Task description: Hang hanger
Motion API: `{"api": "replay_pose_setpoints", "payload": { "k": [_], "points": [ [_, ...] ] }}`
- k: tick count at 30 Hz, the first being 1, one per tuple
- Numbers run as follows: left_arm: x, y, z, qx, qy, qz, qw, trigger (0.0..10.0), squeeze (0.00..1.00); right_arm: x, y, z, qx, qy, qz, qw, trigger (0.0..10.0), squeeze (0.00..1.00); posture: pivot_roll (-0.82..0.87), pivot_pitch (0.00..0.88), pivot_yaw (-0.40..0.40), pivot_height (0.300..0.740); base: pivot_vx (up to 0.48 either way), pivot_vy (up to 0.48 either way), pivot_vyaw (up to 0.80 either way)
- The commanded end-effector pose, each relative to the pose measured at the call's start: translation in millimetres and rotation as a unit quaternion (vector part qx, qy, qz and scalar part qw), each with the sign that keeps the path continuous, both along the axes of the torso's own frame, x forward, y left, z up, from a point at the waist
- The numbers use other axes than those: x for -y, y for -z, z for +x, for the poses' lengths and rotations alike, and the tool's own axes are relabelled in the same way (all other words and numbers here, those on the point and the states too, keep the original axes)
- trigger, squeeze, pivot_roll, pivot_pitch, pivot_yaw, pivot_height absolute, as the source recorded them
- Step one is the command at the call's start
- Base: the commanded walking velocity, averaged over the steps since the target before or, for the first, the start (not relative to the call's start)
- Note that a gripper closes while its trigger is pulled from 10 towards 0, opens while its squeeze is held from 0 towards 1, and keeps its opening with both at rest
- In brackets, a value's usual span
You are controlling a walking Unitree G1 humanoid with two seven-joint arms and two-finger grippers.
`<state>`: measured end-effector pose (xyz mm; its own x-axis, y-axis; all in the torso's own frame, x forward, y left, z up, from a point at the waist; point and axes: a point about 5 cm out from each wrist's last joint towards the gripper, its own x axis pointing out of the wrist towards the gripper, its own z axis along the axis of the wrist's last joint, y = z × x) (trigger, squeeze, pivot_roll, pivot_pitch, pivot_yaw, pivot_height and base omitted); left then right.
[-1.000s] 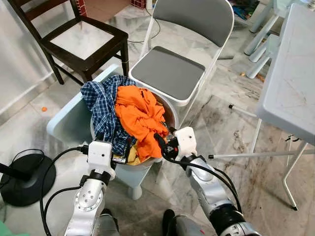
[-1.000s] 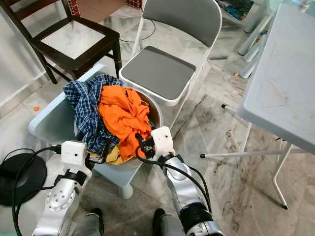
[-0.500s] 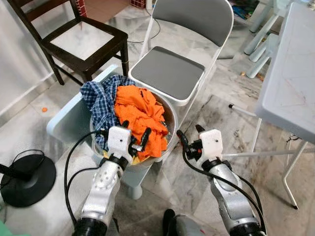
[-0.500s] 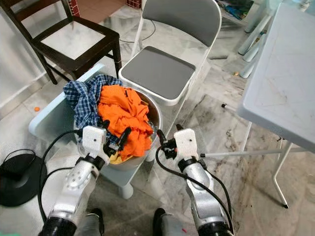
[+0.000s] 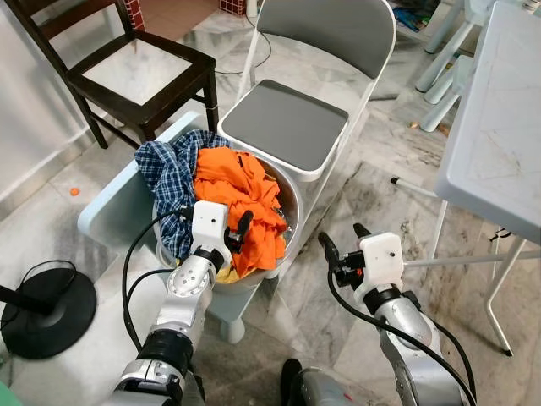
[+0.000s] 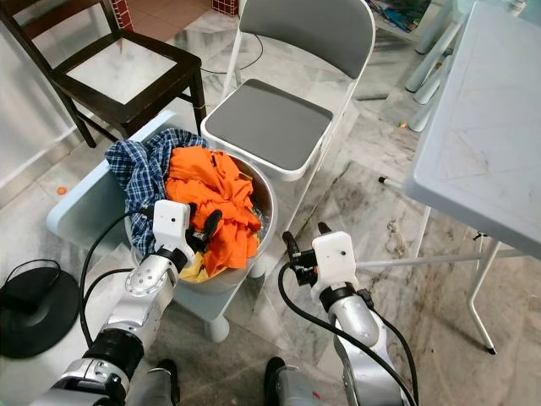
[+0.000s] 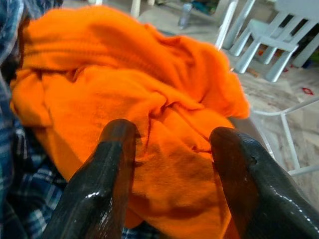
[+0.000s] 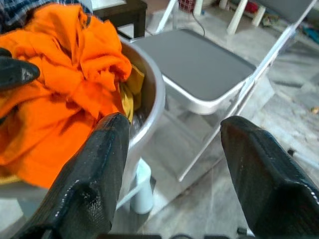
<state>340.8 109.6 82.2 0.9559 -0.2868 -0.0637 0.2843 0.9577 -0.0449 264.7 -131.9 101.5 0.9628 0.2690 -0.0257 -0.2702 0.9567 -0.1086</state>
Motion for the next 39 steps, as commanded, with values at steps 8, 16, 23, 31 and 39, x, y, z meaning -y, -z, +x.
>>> {"api": "replay_pose_setpoints", "payload": {
  "k": [8, 16, 23, 31, 39],
  "points": [
    [-7.4, 24.7, -1.5, -0.086, -0.005, 0.007, 0.996, 0.0, 0.0, -1.8, -3.8, -6.6, -0.013, -0.011, -0.012, 1.0, 10.0, 0.0, 0.0, 0.295, -0.082, 0.74, 0.0, 0.0, 0.0],
    [-13.1, 32.1, -4.1, -0.111, -0.026, -0.014, 0.993, 0.0, 0.0, -5.3, -1.7, -4.6, -0.023, -0.018, -0.018, 0.999, 10.0, 0.0, 0.02, 0.289, -0.082, 0.74, 0.0, 0.0, 0.0],
    [-22.3, 35.5, -11.9, -0.087, -0.057, -0.033, 0.994, 0.0, 0.0, -10.6, 1.0, 0.3, -0.03, -0.03, -0.02, 0.999, 10.0, 0.0, 0.06, 0.293, -0.1, 0.74, 0.0, 0.0, 0.0],
    [-27.8, 12.2, -22.5, 0.031, -0.052, -0.037, 0.997, 0.0, 0.0, -13.3, 1.3, 9.8, -0.03, -0.038, -0.021, 0.999, 10.0, 0.0, 0.11, 0.284, -0.111, 0.74, 0.0, 0.0, 0.0],
    [-38.0, -6.8, -30.9, 0.09, -0.065, -0.034, 0.993, 0.0, 0.0, -19.2, 3.5, 14.0, -0.03, -0.048, -0.02, 0.998, 10.0, 0.0, 0.14, 0.28, -0.117, 0.74, 0.0, 0.0, 0.0]
  ]
}}
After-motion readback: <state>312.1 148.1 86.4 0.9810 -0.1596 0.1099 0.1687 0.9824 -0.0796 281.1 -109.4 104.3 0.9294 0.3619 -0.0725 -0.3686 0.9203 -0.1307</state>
